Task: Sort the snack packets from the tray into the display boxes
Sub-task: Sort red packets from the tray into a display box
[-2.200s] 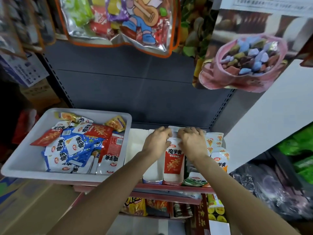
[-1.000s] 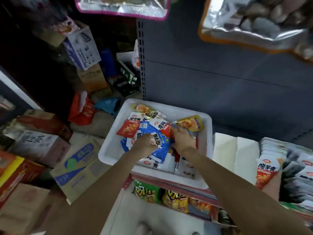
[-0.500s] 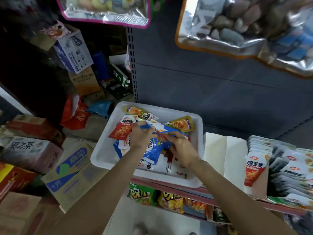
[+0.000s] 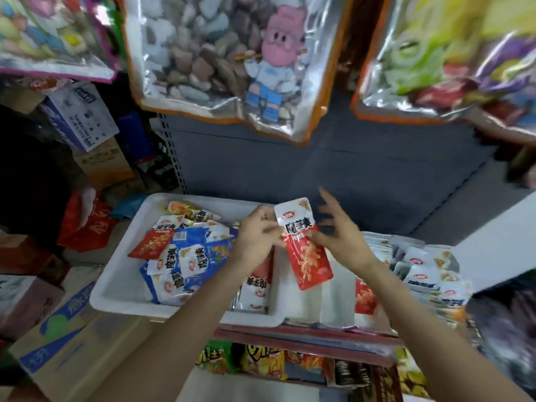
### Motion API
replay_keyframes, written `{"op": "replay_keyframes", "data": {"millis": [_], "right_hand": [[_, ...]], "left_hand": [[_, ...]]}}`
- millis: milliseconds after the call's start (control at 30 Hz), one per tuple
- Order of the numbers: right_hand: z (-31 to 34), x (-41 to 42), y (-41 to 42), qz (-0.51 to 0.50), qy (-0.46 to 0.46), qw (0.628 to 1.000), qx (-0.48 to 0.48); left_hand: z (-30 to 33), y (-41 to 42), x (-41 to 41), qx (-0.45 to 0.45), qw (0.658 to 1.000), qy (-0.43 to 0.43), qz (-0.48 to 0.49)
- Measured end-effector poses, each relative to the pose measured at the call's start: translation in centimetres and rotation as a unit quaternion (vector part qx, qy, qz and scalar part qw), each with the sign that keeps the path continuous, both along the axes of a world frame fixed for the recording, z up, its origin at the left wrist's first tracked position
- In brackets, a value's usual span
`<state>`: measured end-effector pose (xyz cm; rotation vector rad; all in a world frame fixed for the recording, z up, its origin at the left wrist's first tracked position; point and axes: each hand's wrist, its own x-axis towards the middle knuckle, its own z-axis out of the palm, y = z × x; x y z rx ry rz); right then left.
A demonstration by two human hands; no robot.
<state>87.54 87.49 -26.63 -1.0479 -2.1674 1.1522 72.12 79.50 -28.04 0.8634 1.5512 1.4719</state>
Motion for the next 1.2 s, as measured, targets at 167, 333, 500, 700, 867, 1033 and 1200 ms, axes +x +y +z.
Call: {"op": "replay_keyframes", "data": {"millis": [167, 333, 500, 700, 867, 1033, 1200], "right_hand": [[1.0, 5.9, 2.2, -0.025, -0.032, 0.999, 0.027], [1.1, 10.5, 3.7, -0.060, -0.066, 0.994, 0.061], [0.3, 13.0, 4.8, -0.076, -0.137, 0.982, 0.108], [-0.6, 14.3, 5.8, -0.023, -0.240, 0.955, 0.171], [-1.8, 14.1, 5.5, 0.021, -0.321, 0.917, 0.237], [-2.8, 13.5, 5.4, 0.034, -0.351, 0.897, 0.267], [-3.6, 13.1, 5.5, 0.041, -0.401, 0.870, 0.286]], "left_hand": [[0.5, 3.5, 5.8, 0.015, 0.994, 0.073, -0.082], [0.6, 5.6, 10.2, 0.006, 0.976, 0.194, -0.097], [0.1, 7.0, 12.9, -0.009, 0.960, 0.263, -0.100], [-1.2, 7.2, 14.2, -0.031, 0.927, 0.354, -0.117], [-2.5, 6.7, 14.9, -0.046, 0.904, 0.410, -0.112], [-3.3, 6.7, 15.5, -0.056, 0.869, 0.479, -0.113], [-4.3, 7.1, 15.9, -0.091, 0.831, 0.531, -0.139]]}}
